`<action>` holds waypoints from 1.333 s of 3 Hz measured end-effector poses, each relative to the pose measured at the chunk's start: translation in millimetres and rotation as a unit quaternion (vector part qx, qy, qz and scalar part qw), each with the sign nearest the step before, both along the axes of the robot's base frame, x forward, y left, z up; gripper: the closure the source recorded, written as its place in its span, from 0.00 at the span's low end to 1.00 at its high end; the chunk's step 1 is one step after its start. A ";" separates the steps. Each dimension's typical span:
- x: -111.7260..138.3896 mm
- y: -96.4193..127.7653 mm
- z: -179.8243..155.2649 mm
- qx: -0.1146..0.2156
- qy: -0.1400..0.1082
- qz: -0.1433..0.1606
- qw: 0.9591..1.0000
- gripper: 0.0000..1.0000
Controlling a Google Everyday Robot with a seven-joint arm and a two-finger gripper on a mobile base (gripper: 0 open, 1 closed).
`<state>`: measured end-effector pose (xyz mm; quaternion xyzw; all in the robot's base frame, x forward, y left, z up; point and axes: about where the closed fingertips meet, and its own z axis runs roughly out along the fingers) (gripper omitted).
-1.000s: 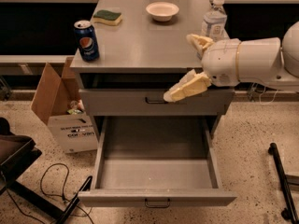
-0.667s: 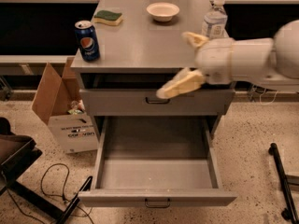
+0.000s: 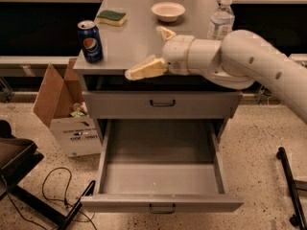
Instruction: Place pepsi can into middle drawer
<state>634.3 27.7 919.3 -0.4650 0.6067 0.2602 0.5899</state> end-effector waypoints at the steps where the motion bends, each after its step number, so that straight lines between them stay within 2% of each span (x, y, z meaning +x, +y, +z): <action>1: 39.2 43.9 2.3 0.040 0.016 -0.006 0.999 0.00; 3: 103.8 120.8 -3.5 0.063 0.057 -0.024 0.996 0.00; 4: 126.5 137.3 -14.8 0.071 0.072 -0.036 0.994 0.00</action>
Offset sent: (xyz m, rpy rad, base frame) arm 0.1107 0.1271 0.0016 0.1509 0.1298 -0.0501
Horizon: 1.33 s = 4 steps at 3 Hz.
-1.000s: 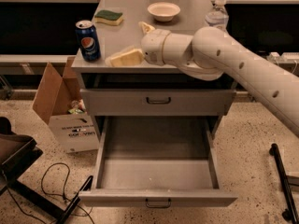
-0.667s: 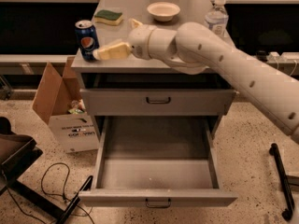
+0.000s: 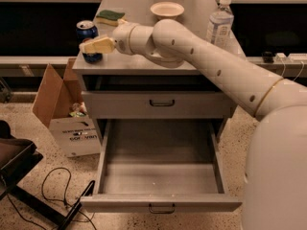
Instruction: Place pepsi can into middle drawer
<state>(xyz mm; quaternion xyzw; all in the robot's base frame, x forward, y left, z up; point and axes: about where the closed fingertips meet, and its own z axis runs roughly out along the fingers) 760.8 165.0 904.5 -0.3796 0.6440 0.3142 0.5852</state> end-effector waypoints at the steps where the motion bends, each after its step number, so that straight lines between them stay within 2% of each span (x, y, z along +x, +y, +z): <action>1: 19.8 5.3 -13.6 0.023 -0.001 -0.019 1.000 0.00; 2: 21.8 17.6 -9.2 0.051 -0.030 -0.017 0.998 0.19; 3: -3.6 37.8 13.6 0.069 -0.070 0.009 0.995 0.42; 4: -10.6 48.8 22.1 0.076 -0.073 0.018 0.994 0.73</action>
Offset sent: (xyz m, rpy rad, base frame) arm 0.0173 0.0367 0.0040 0.1812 -0.1470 -0.0173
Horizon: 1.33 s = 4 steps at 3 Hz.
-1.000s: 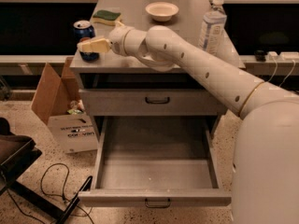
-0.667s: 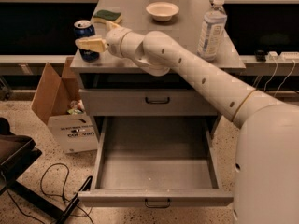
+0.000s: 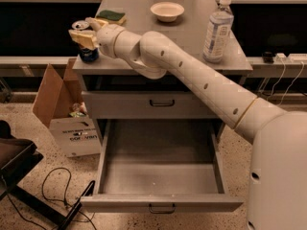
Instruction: Place pepsi can into middle drawer
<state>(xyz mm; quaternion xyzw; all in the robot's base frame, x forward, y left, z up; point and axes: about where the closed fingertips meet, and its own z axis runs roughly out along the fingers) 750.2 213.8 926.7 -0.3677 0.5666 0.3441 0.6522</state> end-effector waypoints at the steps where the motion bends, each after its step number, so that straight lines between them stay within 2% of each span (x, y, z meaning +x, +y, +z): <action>1: 0.0 0.0 0.0 0.000 0.000 0.000 1.000 0.96; 3: 0.0 0.1 0.0 0.000 0.000 0.000 1.000 1.00; 4: -9.1 -6.0 1.0 0.011 -0.003 -0.010 1.000 1.00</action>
Offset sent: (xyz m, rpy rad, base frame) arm 0.0000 0.0000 0.0000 0.0000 0.0000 0.0000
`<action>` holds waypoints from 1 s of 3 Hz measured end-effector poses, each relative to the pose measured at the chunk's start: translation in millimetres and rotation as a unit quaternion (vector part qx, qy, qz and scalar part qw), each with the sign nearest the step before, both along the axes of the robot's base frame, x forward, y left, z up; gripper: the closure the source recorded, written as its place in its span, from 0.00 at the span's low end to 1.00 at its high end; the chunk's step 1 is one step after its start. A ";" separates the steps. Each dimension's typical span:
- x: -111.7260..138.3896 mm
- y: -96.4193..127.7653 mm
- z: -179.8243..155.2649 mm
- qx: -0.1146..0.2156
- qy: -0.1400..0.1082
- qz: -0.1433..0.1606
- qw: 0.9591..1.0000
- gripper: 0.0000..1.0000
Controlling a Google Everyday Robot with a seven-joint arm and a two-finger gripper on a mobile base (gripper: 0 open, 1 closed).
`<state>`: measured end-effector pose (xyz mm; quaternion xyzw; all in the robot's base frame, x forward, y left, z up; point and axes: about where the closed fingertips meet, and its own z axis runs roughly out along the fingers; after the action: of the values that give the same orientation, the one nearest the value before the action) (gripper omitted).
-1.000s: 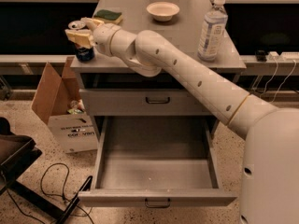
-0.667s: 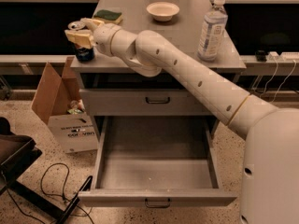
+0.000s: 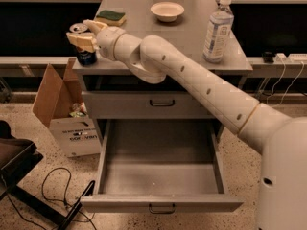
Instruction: Place pepsi can into middle drawer
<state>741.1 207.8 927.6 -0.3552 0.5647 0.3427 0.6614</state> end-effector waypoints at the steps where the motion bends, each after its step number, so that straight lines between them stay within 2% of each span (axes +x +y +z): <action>1: -5.0 -17.4 -19.4 0.001 0.001 -0.025 1.000 1.00; 3: -4.8 -21.6 -15.7 -0.004 0.000 -0.032 0.999 1.00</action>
Offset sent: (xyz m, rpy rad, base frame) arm -0.2208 -0.0334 -0.0536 0.2688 0.0448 -0.2282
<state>736.3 186.1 911.9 -0.3396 0.5774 0.3190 0.6704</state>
